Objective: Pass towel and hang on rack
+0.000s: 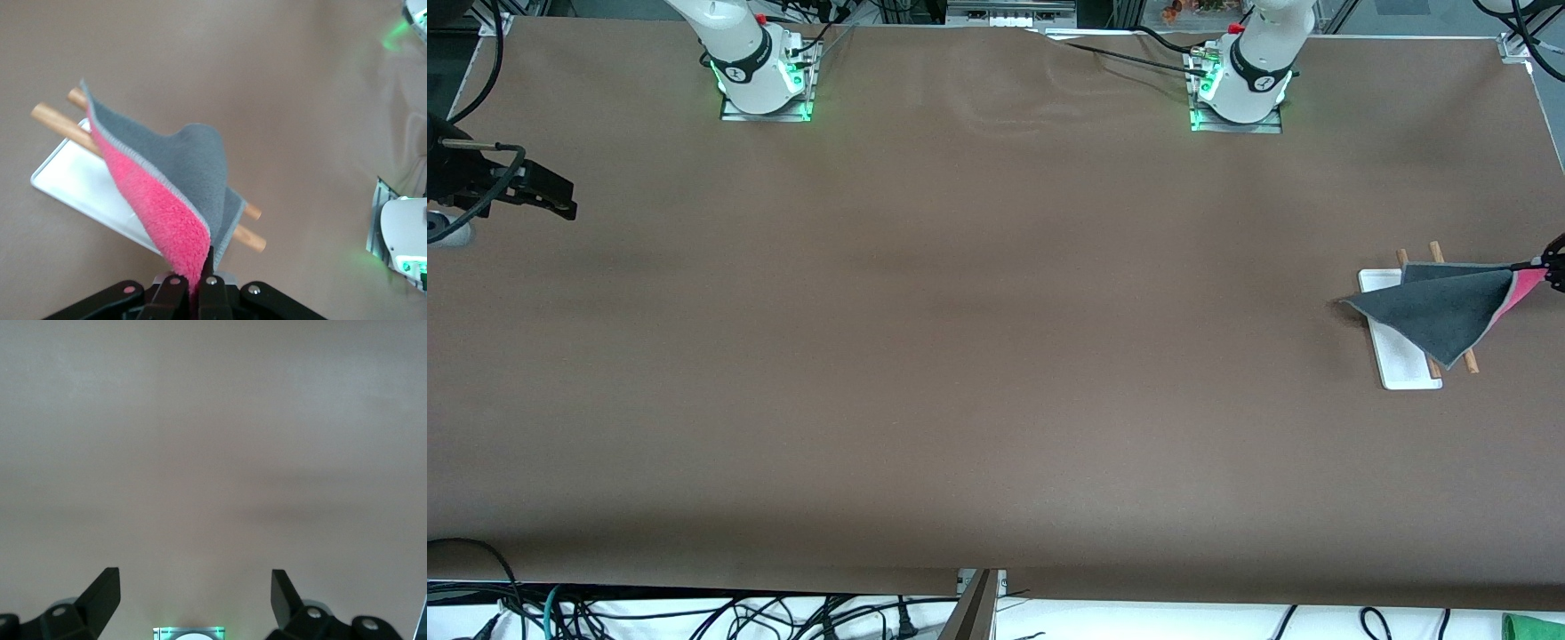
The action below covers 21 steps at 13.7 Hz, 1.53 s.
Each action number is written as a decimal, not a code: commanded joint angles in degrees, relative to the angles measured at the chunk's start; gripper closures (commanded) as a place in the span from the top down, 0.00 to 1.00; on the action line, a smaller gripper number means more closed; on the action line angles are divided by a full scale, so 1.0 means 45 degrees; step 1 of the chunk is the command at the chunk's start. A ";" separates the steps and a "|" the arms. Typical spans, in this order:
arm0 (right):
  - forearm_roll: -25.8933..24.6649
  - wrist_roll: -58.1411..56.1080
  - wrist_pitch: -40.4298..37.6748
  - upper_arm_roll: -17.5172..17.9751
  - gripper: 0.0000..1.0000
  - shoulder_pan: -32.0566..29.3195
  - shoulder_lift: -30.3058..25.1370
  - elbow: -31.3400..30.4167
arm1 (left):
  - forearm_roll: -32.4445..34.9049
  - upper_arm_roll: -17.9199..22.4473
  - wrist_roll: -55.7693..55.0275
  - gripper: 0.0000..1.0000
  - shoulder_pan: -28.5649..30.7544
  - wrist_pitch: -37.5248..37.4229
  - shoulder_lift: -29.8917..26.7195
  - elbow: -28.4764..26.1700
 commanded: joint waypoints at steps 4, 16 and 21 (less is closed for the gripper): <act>0.0002 -0.0623 -0.0228 0.0111 1.00 -0.0206 -0.0035 -0.0021 | 0.0272 0.0076 0.0878 0.19 0.0398 0.1068 0.0852 0.0450; -0.0134 -0.0584 -0.0092 0.0072 1.00 -0.0225 0.0025 -0.0001 | 0.1263 0.0350 -0.0834 1.00 -0.0379 0.1305 0.0054 0.1933; -0.0056 -0.0604 -0.0209 -0.0201 1.00 -0.0226 0.0025 -0.0001 | 0.3100 0.0330 -0.5947 1.00 -0.2721 0.0155 -0.1605 0.1994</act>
